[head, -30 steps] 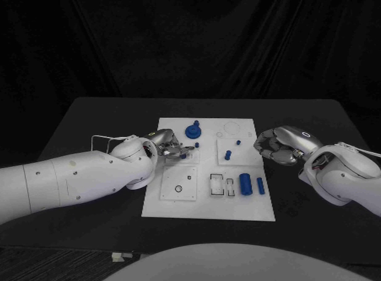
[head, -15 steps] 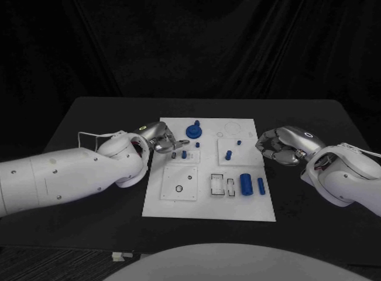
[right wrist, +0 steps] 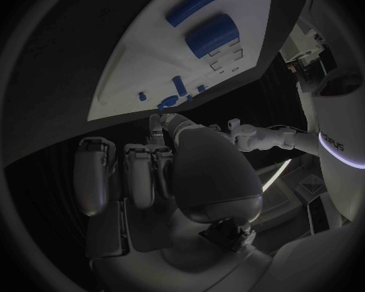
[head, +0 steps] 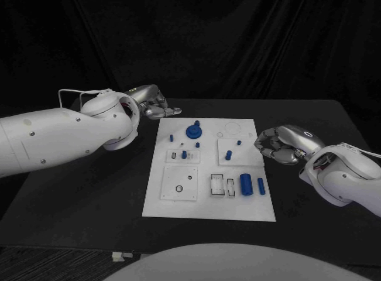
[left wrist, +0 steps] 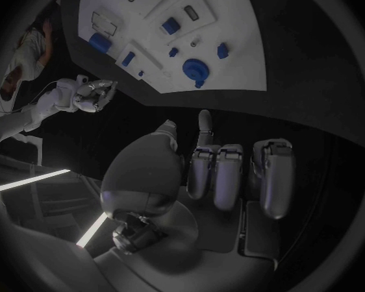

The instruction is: Assemble the parts on the task board

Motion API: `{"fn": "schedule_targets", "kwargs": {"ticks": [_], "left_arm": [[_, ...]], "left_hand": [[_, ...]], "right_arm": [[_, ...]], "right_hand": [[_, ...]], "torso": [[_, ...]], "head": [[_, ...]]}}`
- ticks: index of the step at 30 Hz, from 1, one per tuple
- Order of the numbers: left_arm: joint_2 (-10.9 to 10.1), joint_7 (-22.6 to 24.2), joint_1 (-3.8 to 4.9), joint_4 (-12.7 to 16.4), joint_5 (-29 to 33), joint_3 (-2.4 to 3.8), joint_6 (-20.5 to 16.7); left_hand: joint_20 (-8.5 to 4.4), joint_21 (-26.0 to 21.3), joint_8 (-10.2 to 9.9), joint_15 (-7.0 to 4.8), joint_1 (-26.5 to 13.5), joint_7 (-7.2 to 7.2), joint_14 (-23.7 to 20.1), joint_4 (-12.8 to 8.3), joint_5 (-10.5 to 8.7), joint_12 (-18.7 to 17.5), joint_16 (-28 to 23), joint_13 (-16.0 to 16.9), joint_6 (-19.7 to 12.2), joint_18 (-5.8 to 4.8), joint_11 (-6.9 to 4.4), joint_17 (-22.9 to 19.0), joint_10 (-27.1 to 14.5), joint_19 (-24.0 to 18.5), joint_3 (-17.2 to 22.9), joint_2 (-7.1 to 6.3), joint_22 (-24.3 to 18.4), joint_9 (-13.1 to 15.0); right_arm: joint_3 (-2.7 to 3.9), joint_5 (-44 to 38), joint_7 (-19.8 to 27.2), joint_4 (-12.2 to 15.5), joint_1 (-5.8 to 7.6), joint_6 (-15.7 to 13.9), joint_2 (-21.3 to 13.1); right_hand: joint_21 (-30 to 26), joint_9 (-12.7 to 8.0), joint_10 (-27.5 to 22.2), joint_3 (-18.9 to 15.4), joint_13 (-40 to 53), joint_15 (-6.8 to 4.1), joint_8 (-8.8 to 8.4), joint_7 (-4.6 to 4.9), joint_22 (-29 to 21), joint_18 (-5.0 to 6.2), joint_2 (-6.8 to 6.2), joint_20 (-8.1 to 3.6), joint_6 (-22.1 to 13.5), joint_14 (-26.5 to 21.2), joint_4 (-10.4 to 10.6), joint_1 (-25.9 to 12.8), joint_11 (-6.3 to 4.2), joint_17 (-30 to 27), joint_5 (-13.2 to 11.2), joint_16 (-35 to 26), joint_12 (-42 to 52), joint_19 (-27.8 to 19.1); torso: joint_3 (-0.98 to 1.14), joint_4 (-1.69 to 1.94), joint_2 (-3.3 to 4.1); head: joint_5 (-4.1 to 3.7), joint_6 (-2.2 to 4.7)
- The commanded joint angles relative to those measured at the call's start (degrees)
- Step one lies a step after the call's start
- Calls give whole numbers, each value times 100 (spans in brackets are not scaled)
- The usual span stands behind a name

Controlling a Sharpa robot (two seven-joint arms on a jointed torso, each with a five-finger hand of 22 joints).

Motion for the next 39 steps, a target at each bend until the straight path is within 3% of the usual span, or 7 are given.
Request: {"fn": "schedule_targets", "kwargs": {"ticks": [1, 7, 12, 16, 21, 30, 39], "left_arm": [[224, 102, 43, -407, 336, 1, 1151], [615, 310, 17, -1166, 737, -1, 1641], [803, 610, -37, -1607, 837, -1, 1648], [916, 669, -64, -1865, 863, -1, 1716], [1046, 716, -111, -2137, 875, -1, 1752], [1274, 596, -237, -2520, 880, -1, 2305], [1427, 531, -325, -2723, 880, -1, 2771]], "left_hand": [[18, -15, -350, 31, 238, 36, 594, -17, 103, 19, 15, 1510, 154, -85, 71, 1510, 599, 319, -4, 13, 1335, -533], [200, -144, -912, 257, 632, 391, 594, -71, 78, 3, 15, 1491, -805, -56, 330, 1510, 580, 231, 98, 94, 1291, -1927], [3, -219, -900, -25, 754, -58, 594, -32, 29, -192, 15, 1273, -1355, -27, -30, 1510, 365, 172, 101, 64, 1266, -2853], [91, -183, -473, 173, 444, 253, 594, -16, -44, -51, 15, 1429, -252, -49, 254, 1510, 521, 195, -58, 73, 1278, -2888], [94, -140, -12, 84, 260, 26, 594, -13, -159, 16, 15, 1506, 663, -47, 97, 1510, 595, 222, -185, 87, 1291, -2688], [-22, -156, 258, -26, -129, -89, 594, -1, -699, -3, 15, 1485, 838, -44, -15, 1510, 574, 210, -425, 118, 1284, -2228], [-28, -188, 298, -31, -245, -103, 594, -1, -731, -33, 15, 1450, 874, -36, -23, 1510, 540, 189, -493, 130, 1273, -2134]], "right_arm": [[2, -35, 107, 15, -13, -166, 7], [2, -32, 133, 14, -13, -157, 29], [2, -30, 122, 9, -13, -124, 38], [2, -30, 121, 8, -13, -112, 37], [2, -30, 92, -1, -14, -45, 50], [2, -29, 75, -12, -15, 4, 73], [2, -29, 70, -28, -15, 15, 84]], "right_hand": [[73, 4, 609, 1, 1507, 39, 14, 28, 1300, -25, -31, 49, 14, 595, 16, 0, 41, 1509, 21, 15, 14, 310], [110, 2, 609, -10, 1507, 34, 10, 23, 1314, -34, -35, 48, 17, 595, 46, -43, 35, 1509, 7, 15, 14, 329], [116, 2, 609, -5, 1507, 33, 11, 17, 1316, -36, -30, 47, 20, 595, 47, -45, 31, 1509, 8, 15, 14, 333], [115, 3, 609, 5, 1507, 30, 12, 11, 1315, -35, -25, 46, 24, 595, 37, -33, 28, 1509, 16, 15, 14, 332], [104, 11, 609, 23, 1507, 26, 31, 1, 1311, -32, -17, 42, 61, 595, 16, -12, 25, 1509, 29, 15, 14, 328], [97, 11, 609, 26, 1507, 26, 32, 0, 1309, -30, -19, 42, 63, 595, 9, -6, 25, 1509, 31, 15, 14, 324], [96, 11, 609, 33, 1507, 25, 31, 0, 1308, -30, -18, 42, 62, 595, 0, 4, 24, 1509, 35, 15, 14, 324]], "torso": [[3, -6, 5], [2, 3, 1], [-1, -2, 14], [-7, 3, 33], [-7, -1, 30], [-7, 6, 4], [-2, 4, 15]], "head": [[12, -1], [-8, -1], [-16, -1], [-10, -1], [-11, -1], [-32, -1], [-10, -1]]}}
